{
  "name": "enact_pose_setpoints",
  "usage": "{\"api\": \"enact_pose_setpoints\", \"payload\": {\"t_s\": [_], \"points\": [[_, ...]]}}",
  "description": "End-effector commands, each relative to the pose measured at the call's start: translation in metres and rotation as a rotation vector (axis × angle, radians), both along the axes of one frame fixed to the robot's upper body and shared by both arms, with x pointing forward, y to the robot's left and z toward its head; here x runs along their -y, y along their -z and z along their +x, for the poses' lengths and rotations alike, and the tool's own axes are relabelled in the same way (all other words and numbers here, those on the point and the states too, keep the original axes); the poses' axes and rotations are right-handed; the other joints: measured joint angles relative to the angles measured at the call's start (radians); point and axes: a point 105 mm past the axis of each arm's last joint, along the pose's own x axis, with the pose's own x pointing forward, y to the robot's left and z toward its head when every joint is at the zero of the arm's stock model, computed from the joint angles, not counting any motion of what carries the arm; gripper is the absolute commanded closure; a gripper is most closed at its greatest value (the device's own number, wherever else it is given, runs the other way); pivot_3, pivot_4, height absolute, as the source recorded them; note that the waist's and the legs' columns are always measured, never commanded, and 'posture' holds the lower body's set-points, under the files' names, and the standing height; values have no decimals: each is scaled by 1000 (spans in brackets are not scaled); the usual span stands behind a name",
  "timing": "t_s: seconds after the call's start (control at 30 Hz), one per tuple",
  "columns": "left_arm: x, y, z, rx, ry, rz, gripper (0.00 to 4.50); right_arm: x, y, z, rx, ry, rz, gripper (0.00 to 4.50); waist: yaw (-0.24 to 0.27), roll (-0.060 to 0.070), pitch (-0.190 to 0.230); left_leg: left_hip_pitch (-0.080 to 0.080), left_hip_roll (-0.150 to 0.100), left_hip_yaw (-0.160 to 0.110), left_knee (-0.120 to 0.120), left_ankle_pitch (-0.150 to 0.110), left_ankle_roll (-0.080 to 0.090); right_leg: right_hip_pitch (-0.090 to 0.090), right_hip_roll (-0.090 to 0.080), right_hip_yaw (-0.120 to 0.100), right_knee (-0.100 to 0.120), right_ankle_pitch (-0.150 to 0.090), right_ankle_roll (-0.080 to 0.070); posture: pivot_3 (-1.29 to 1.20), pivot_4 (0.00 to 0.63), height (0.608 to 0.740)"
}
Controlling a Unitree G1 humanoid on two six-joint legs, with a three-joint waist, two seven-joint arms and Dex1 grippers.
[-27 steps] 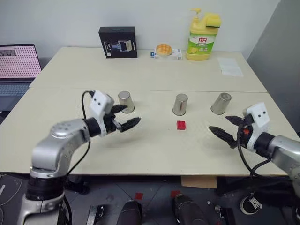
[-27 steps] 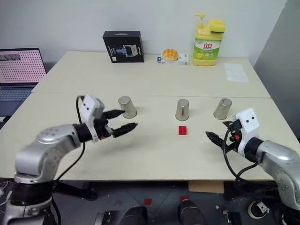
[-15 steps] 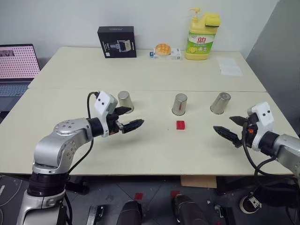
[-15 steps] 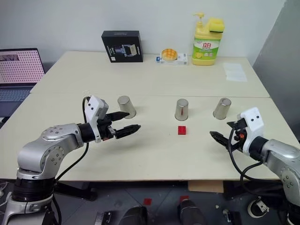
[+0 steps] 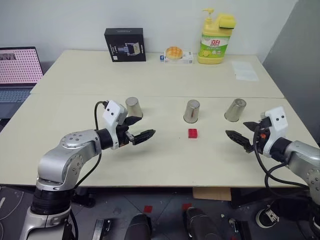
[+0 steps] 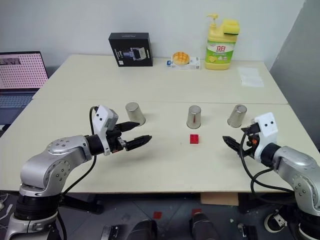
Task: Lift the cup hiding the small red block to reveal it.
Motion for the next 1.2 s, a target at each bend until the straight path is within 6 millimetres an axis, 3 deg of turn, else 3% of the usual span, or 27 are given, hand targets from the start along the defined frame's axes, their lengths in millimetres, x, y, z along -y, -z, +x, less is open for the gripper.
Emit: {"api": "enact_pose_setpoints", "payload": {"t_s": [0.03,0.4,0.5,1.2], "points": [[-5,-12,-3,41,-9,-3,0,-6,-10,-1,54,-10,-7,32,0,0,0,0,0,0,0,0,0,0,0,0,0,0,0,0,150,740],[-18,-16,-3,45,-40,9,0,-13,-17,0,79,-22,31,32,0,0,0,0,0,0,0,0,0,0,0,0,0,0,0,0,150,740],[-21,-10,-6,35,-60,12,0,-11,-9,-2,57,-9,27,32,-1,0,0,0,0,0,0,0,0,0,0,0,0,0,0,0,150,740],[-17,-10,-12,29,-23,23,0,-23,-6,-3,46,-48,40,32,-1,0,0,0,0,0,0,0,0,0,0,0,1,0,0,0,150,740]]}}
